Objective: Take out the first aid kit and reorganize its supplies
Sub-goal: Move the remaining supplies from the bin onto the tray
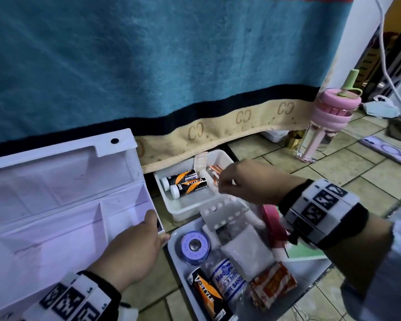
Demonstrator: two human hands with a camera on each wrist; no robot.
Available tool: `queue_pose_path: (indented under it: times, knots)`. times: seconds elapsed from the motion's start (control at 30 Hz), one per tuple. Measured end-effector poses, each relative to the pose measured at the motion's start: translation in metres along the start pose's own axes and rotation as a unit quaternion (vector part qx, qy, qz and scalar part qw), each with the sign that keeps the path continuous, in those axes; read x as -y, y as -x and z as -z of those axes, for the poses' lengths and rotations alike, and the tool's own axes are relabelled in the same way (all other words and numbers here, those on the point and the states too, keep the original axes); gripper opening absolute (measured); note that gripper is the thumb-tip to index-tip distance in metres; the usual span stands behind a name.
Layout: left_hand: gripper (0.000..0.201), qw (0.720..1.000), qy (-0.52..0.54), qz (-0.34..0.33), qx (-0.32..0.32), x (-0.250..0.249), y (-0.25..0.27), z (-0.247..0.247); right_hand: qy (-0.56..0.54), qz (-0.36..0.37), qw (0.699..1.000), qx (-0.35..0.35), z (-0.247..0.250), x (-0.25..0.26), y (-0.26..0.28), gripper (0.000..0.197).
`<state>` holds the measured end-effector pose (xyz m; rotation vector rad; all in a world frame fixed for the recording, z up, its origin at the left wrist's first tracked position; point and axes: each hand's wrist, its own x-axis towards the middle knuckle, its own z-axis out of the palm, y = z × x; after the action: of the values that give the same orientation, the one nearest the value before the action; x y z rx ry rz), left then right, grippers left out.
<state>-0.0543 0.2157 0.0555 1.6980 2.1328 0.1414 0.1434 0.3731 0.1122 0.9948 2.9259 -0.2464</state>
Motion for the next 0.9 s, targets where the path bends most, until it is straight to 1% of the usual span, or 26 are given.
queue_pose_path:
  times: [0.07, 0.2, 0.27, 0.37, 0.5, 0.57, 0.63, 0.73, 0.77, 0.83, 0.9]
  knots:
    - [0.026, 1.0, 0.006, 0.0, 0.002, 0.001, -0.001, 0.0, 0.015, -0.003, 1.0, 0.006, 0.0, 0.007, -0.023, 0.021]
    - [0.027, 1.0, 0.009, -0.003, 0.003, 0.0, -0.001, 0.001, 0.069, -0.014, 0.99, 0.123, -0.016, 0.019, -0.059, 0.04]
    - [0.027, 1.0, 0.006, -0.006, 0.002, 0.0, -0.001, 0.001, 0.092, -0.008, 0.983, 0.158, -0.021, 0.024, -0.069, 0.044]
    - [0.028, 1.0, 0.002, -0.006, 0.004, 0.001, -0.002, 0.0, 0.091, -0.015, 0.985, 0.148, -0.027, 0.022, -0.077, 0.042]
    - [0.028, 1.0, 0.007, -0.004, 0.005, 0.001, -0.002, 0.001, 0.166, -0.01, 0.98, 0.11, -0.043, 0.018, -0.076, 0.026]
    - [0.028, 1.0, 0.009, -0.005, 0.005, 0.002, -0.002, 0.001, 0.158, -0.017, 0.981, 0.115, -0.04, 0.021, -0.077, 0.022]
    - [0.029, 1.0, 0.009, -0.006, 0.006, 0.002, -0.002, 0.0, 0.146, -0.021, 0.983, 0.109, -0.029, 0.025, -0.078, 0.023]
    - [0.028, 1.0, 0.009, -0.007, 0.003, 0.003, -0.003, -0.001, 0.126, -0.023, 0.99, 0.057, -0.006, 0.029, -0.068, 0.029]
    - [0.028, 1.0, 0.007, -0.008, 0.002, 0.004, -0.003, -0.002, 0.105, -0.023, 0.993, 0.053, 0.002, 0.03, -0.061, 0.03]
    - [0.028, 1.0, 0.005, -0.009, 0.002, 0.005, -0.003, -0.003, 0.069, -0.007, 0.996, 0.059, 0.018, 0.035, -0.042, 0.033]
    - [0.028, 1.0, 0.001, -0.012, 0.0, 0.005, -0.004, -0.004, 0.062, 0.023, 0.995, 0.081, 0.028, 0.041, -0.021, 0.035]
